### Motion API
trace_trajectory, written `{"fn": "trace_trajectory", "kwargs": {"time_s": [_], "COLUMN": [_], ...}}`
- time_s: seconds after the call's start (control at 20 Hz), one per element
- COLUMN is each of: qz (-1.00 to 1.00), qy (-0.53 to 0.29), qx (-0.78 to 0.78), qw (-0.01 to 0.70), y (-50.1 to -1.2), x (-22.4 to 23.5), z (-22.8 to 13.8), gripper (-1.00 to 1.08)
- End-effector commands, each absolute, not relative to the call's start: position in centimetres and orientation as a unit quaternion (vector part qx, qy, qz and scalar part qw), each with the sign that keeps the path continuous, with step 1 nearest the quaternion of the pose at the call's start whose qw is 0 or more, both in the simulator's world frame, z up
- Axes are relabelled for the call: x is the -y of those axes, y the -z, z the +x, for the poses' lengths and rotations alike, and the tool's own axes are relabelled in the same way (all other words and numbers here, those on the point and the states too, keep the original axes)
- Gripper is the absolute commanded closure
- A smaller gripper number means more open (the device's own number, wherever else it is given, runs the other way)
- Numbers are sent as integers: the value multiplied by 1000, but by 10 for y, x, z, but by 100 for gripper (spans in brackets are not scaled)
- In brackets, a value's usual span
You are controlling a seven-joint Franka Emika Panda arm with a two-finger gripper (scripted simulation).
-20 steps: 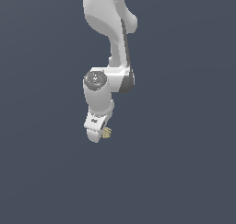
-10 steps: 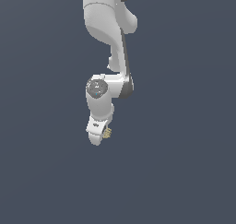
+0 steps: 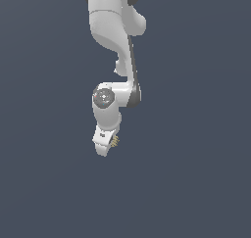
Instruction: Pick up the object and move it to a goal position.
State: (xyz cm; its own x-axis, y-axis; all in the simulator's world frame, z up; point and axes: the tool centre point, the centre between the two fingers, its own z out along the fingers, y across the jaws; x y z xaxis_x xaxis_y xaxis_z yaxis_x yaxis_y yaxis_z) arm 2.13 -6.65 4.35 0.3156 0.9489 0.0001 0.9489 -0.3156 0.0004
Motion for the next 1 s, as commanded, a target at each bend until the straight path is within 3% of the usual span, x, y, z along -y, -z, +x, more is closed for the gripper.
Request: {"fn": "trace_trajectory", "kwargs": {"time_s": [0.0,0.5,0.95], "qz": [811,811,811], "qy": [0,0,0], "qx": [-585,-585,-585], "qw": [0,0,0], "y": [-43,-48,-89], "x": [67,66,63], "z": [21,23,40], "gripper": [108,108,108]}}
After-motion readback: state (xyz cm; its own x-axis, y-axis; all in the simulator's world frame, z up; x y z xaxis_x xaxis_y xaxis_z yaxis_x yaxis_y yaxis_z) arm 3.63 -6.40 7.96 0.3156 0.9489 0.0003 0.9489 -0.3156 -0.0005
